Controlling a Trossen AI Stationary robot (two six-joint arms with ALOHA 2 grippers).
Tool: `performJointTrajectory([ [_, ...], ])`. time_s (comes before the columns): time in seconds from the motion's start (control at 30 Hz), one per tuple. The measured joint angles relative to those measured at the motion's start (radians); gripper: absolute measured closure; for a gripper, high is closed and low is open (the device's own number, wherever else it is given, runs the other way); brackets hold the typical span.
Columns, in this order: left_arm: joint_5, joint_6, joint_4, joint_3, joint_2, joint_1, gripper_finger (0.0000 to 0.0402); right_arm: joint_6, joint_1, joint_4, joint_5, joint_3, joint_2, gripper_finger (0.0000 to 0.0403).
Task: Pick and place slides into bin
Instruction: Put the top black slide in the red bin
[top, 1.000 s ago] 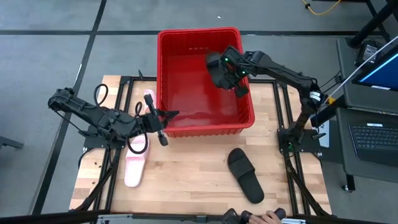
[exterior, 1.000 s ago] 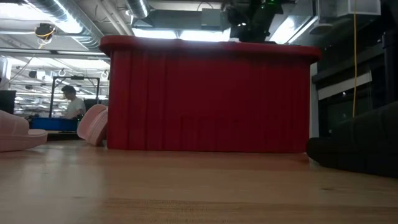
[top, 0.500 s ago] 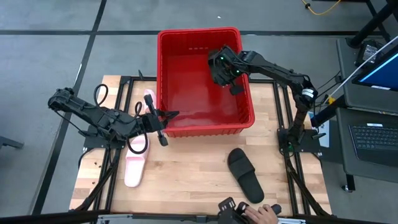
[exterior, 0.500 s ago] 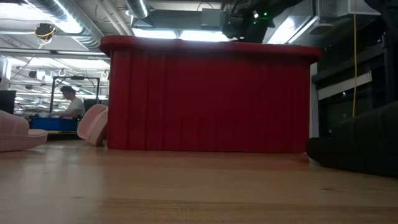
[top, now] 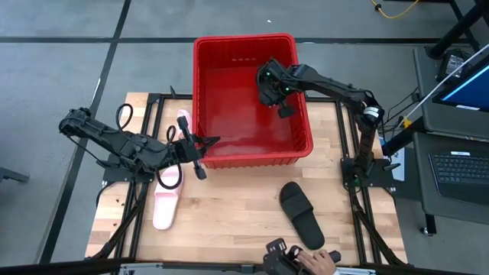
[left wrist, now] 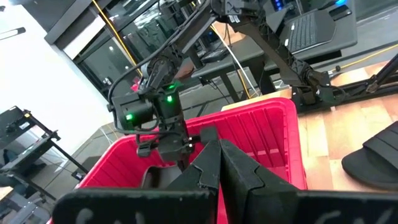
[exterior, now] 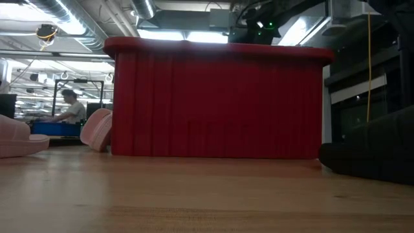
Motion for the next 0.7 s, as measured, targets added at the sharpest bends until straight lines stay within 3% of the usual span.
performJointTrajectory([
  [0.7, 0.0, -0.045, -0.006, 0.0, 0.0, 0.0, 0.04, 0.001, -0.009, 0.036, 0.009, 0.0, 0.026, 0.0391],
])
